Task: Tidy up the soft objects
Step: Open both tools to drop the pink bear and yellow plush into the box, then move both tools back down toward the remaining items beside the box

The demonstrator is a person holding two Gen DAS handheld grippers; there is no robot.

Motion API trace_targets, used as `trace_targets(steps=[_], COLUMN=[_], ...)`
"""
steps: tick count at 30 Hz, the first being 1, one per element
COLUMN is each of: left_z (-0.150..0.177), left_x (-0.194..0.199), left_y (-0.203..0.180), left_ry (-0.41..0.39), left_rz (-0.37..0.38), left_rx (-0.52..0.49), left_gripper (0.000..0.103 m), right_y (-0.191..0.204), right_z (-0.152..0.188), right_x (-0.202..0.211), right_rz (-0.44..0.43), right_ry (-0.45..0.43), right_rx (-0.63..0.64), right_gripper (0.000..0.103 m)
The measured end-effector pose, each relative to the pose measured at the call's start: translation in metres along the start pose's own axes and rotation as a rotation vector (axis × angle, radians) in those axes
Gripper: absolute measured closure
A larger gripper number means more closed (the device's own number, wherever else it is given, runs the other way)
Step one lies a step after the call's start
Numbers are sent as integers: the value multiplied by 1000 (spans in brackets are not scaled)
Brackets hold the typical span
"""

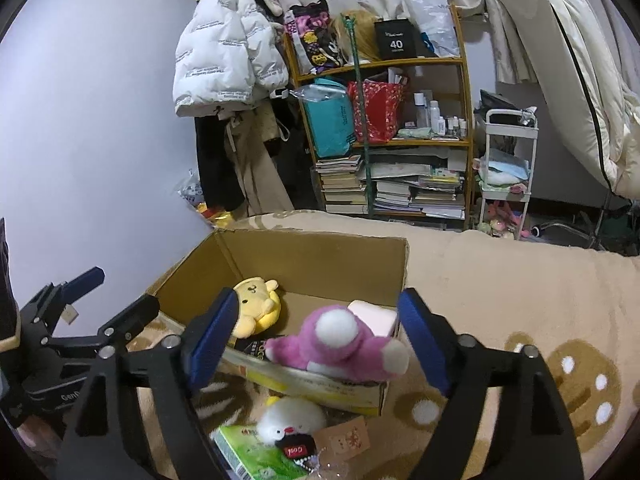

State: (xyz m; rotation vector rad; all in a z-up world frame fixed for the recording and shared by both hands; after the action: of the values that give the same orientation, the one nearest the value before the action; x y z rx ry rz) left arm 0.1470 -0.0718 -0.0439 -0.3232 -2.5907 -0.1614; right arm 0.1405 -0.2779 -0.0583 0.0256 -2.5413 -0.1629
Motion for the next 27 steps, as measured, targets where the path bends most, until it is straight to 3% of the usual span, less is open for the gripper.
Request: trace_targets(steps=[4,8,27], left_z=[3,9,43], left_x=[14,28,82], left_y=[-1,-3,-16], left_ry=[-1,8,66], left_rz=[-5,-4,-6], left_rx=[-9,-11,-15], left_gripper=[3,3,3], right_y=[3,3,-17], right_z=[2,6,22], right_x=[10,24,72], right_rz=[3,16,61], right_ry=[2,-1,37], right_rx=[3,2,-46], right_gripper=[10,0,0])
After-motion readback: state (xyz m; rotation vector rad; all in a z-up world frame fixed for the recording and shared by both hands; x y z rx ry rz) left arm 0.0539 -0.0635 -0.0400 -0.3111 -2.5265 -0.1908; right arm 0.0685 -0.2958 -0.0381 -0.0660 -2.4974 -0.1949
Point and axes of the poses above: each gripper's, at about its wrist camera, not at the fingertips, and x roughly against the way its jaws point, y to its left, z to its underside, the point moved 5 cm from there along -x, roughly the way its jaws point, and after that the axes turned 6 degrees about z, right-handed, at the moved point
